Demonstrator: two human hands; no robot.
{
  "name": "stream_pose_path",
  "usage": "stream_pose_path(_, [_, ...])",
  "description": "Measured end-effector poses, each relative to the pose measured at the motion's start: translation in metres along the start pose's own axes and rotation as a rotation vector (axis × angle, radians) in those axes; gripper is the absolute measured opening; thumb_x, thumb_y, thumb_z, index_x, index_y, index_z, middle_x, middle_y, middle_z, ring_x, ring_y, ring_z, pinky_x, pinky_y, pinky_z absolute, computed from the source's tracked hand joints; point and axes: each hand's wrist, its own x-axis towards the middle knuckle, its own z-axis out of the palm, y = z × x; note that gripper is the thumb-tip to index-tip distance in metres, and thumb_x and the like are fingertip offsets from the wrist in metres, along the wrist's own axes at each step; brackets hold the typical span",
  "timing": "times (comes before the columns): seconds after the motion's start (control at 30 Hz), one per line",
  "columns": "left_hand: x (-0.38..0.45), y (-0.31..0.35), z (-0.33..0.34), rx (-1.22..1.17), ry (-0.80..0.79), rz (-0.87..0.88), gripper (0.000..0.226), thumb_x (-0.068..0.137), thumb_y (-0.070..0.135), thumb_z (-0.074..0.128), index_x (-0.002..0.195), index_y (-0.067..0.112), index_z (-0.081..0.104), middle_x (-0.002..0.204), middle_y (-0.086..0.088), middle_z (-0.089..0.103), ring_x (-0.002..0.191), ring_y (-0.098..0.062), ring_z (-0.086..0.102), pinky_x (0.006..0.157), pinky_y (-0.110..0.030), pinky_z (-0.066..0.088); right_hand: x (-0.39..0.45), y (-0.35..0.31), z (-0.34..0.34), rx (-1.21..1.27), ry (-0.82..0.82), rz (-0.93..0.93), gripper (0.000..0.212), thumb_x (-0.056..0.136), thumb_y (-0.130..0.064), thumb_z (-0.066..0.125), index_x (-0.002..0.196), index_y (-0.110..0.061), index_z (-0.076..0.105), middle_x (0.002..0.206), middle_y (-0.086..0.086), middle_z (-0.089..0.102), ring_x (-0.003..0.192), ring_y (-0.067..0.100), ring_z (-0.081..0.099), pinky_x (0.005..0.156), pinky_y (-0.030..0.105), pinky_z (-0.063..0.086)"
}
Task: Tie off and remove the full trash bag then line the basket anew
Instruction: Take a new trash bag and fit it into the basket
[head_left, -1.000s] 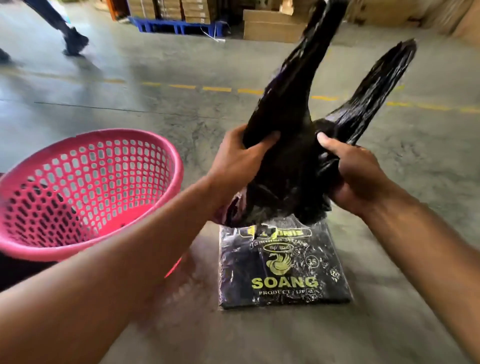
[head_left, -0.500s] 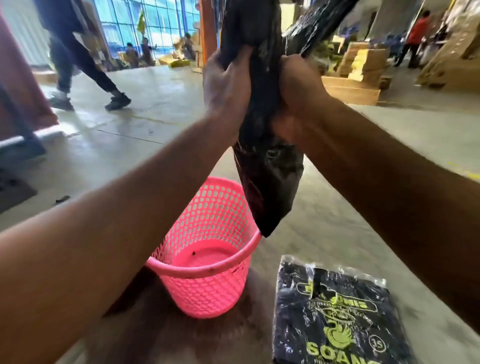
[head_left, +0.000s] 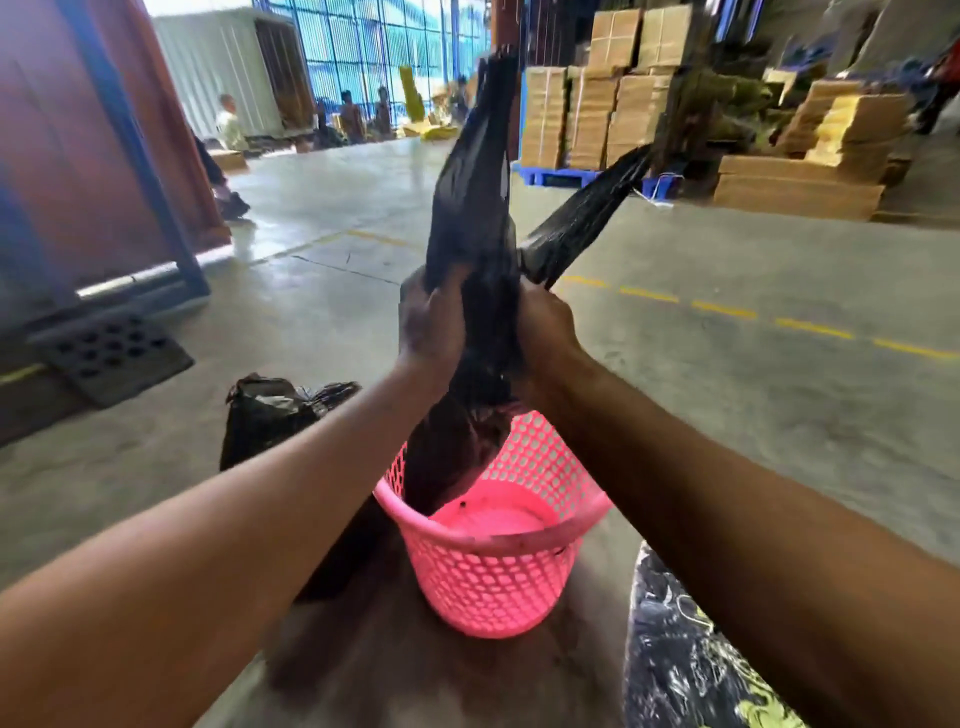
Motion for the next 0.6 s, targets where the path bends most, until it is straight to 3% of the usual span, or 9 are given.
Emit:
stream_pose_path(0.07, [-0.005,-0.024,-0.009,0.012,-0.048,-0.103,0.023,0.086,0.027,0.061,0.072,0.018,0.077,0.076,-0.003,0.073,0.075,-0.016,0.066,0.073,-0.046,0.056,0.012,0.025,-0.02,-0.128,0.046,0.029,0.037,0.08,-0.03,0.073,0.11,-0.007,0.075,0.099,0.01,0.08,0.087,0.026,0.075,0.087,0.044,0.061])
stream_pose_path(0.13, [-0.007,-0.047,-0.021,0.098,-0.126,-0.187,0.022,0.089,0.021,0.057,0.076,0.013,0.073,0.075,-0.004,0.072,0.07,-0.013,0.067,0.071,-0.035,0.053,0.023,0.045,-0.047,-0.272,0.082,0.08,0.032,0.078,-0.034,0.074,0.102,-0.013,0.076,0.087,0.003,0.08,0.082,0.025,0.076,0.077,0.04,0.061])
stream_pose_path(0.17, [-0.005,-0.059,-0.03,0.196,-0.188,-0.212,0.021,0.085,0.025,0.057,0.079,0.012,0.073,0.078,-0.007,0.072,0.073,-0.017,0.067,0.072,-0.036,0.053,0.026,0.051,-0.06,-0.364,0.063,0.094,0.029,0.076,-0.035,0.074,0.098,-0.015,0.077,0.084,0.003,0.08,0.081,0.027,0.076,0.073,0.04,0.06])
stream_pose_path(0.27, [0.001,-0.083,-0.062,0.539,-0.321,-0.248,0.021,0.065,0.034,0.064,0.075,0.019,0.075,0.086,-0.007,0.078,0.084,-0.024,0.073,0.085,-0.045,0.058,0.024,0.065,-0.096,-0.67,-0.006,0.059,0.023,0.065,-0.022,0.076,0.088,-0.016,0.078,0.089,0.008,0.08,0.083,0.03,0.075,0.081,0.045,0.061])
stream_pose_path(0.33, [0.001,-0.083,-0.075,0.627,-0.311,-0.261,0.014,0.058,0.03,0.067,0.071,0.026,0.071,0.087,-0.007,0.077,0.088,-0.025,0.072,0.09,-0.047,0.059,0.025,0.064,-0.114,-0.666,-0.001,0.04,0.025,0.066,-0.001,0.078,0.087,-0.013,0.075,0.091,0.013,0.077,0.082,0.031,0.072,0.083,0.047,0.061])
stream_pose_path(0.4, [0.004,-0.079,-0.082,0.626,-0.309,-0.258,0.014,0.064,0.02,0.069,0.075,0.028,0.068,0.084,-0.004,0.075,0.089,-0.026,0.071,0.093,-0.044,0.058,0.028,0.056,-0.123,-0.552,-0.017,0.045,0.032,0.07,0.009,0.076,0.095,-0.01,0.071,0.091,0.014,0.074,0.081,0.03,0.071,0.072,0.039,0.062])
stream_pose_path(0.5, [0.008,-0.079,-0.083,0.459,-0.419,-0.25,0.025,0.077,0.003,0.07,0.089,0.024,0.072,0.079,0.007,0.079,0.08,-0.015,0.074,0.091,-0.039,0.059,0.028,0.044,-0.119,-0.422,-0.095,0.11,0.026,0.081,-0.005,0.074,0.105,-0.012,0.069,0.087,0.009,0.073,0.065,0.018,0.07,0.051,0.023,0.052])
stream_pose_path(0.6, [0.009,-0.071,-0.072,0.33,-0.437,-0.2,0.025,0.088,-0.001,0.069,0.099,0.021,0.073,0.077,0.011,0.08,0.074,-0.006,0.075,0.078,-0.025,0.059,0.03,0.042,-0.107,-0.382,-0.158,0.174,0.026,0.086,-0.012,0.068,0.111,-0.007,0.071,0.089,0.014,0.071,0.067,0.026,0.067,0.055,0.028,0.054])
